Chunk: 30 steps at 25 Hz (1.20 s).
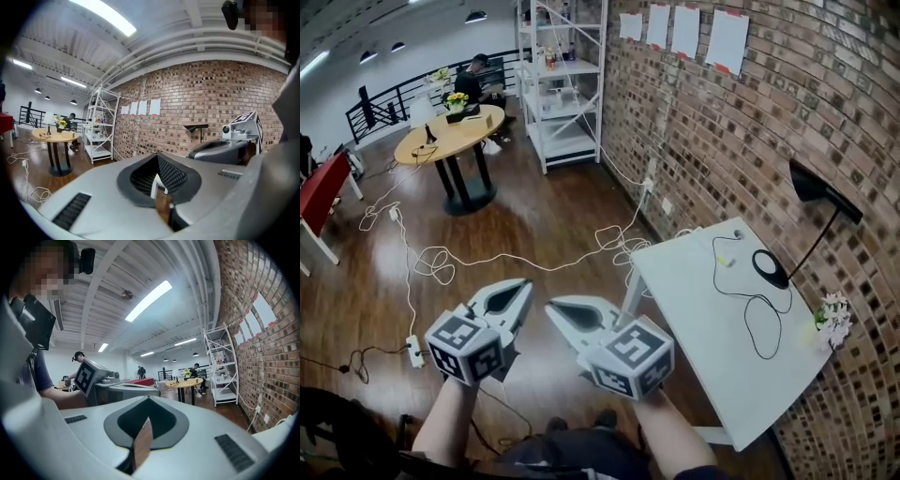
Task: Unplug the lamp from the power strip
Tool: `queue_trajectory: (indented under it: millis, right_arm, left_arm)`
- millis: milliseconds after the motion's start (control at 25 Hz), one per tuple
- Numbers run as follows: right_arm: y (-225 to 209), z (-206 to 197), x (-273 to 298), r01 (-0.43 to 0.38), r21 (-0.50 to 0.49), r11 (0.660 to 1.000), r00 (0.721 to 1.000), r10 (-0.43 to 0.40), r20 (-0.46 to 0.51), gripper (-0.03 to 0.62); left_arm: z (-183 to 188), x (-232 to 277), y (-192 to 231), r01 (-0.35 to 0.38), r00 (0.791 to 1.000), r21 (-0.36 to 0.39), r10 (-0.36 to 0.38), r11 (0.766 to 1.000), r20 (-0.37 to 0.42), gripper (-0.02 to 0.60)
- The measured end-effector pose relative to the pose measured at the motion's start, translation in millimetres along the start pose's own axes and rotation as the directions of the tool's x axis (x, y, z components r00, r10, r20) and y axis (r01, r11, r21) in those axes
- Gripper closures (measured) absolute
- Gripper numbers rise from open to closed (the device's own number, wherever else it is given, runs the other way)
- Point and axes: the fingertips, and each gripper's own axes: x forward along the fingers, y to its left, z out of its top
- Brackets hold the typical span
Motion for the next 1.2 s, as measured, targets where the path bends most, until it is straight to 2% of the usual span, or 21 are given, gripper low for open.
queue_trajectory:
  millis: [120,320,560,720,960,1200]
  right_arm:
    - [9,-6,-1,0.042,0.001,0.999,0.999,-0.042,-0.019,0.602]
    - [14,-7,-3,0.088,-0.014,0.996,0.996,-0.088,-0.030,0.602]
    - [17,-12,-8,0.121,-0.009,0.993,0.992,-0.121,-0.043,0.602]
    - [16,-10,-5,0.119,-0.009,0.993,0.992,-0.120,-0.042,0.602]
    - [16,-9,-6,0.116,-0.011,0.993,0.993,-0.116,-0.031,0.602]
    - [10,-8,-18,0.174,-0.009,0.985,0.984,-0.174,-0.023,0.602]
  left_arm:
    - [-9,-3,-3,0.046,0.999,0.000,-0.046,0.999,-0.002,0.578]
    - [-15,-3,-2,0.080,0.997,0.021,-0.080,0.997,0.001,0.578]
    - [-17,-5,-13,0.125,0.992,-0.013,-0.125,0.992,0.004,0.578]
    - [-22,-6,-6,0.113,0.994,0.006,-0.113,0.994,-0.006,0.578]
    - [-19,-8,-7,0.117,0.993,-0.005,-0.117,0.993,0.010,0.578]
    - [-23,0,-9,0.153,0.988,-0.006,-0.153,0.988,0.006,0.578]
